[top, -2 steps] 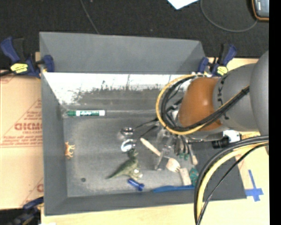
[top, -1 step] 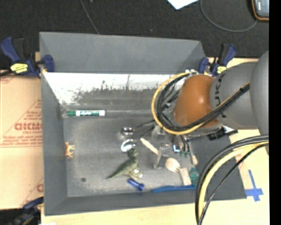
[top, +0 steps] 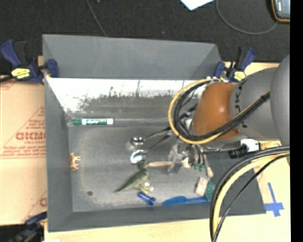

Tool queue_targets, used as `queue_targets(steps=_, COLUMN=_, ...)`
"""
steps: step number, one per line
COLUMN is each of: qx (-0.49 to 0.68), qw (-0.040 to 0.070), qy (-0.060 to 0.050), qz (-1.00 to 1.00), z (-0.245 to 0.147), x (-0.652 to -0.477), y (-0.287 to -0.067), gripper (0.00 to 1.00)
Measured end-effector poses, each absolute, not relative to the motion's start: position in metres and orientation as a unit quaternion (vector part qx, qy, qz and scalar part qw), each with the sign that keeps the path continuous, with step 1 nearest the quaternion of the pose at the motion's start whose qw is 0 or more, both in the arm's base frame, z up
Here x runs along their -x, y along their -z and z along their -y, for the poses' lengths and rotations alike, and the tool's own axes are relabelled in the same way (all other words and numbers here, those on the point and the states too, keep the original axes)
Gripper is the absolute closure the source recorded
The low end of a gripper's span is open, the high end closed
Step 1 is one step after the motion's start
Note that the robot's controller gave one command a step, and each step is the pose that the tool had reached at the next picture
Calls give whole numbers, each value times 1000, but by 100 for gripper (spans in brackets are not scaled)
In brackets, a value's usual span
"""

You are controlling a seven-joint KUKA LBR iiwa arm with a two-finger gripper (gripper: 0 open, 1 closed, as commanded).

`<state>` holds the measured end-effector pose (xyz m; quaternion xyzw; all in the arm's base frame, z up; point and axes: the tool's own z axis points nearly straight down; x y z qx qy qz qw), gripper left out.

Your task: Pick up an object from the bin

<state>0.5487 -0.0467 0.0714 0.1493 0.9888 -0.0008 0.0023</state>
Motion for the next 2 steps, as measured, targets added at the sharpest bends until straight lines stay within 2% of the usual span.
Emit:
queue_targets(steps=1, qx=-149, qw=2, qy=1, qz=-989, z=47, x=-549, y=-71, gripper=100)
queue_targets(steps=2, qx=-148, qw=-2, qy=1, qz=-989, z=47, x=-546, y=-107, gripper=100)
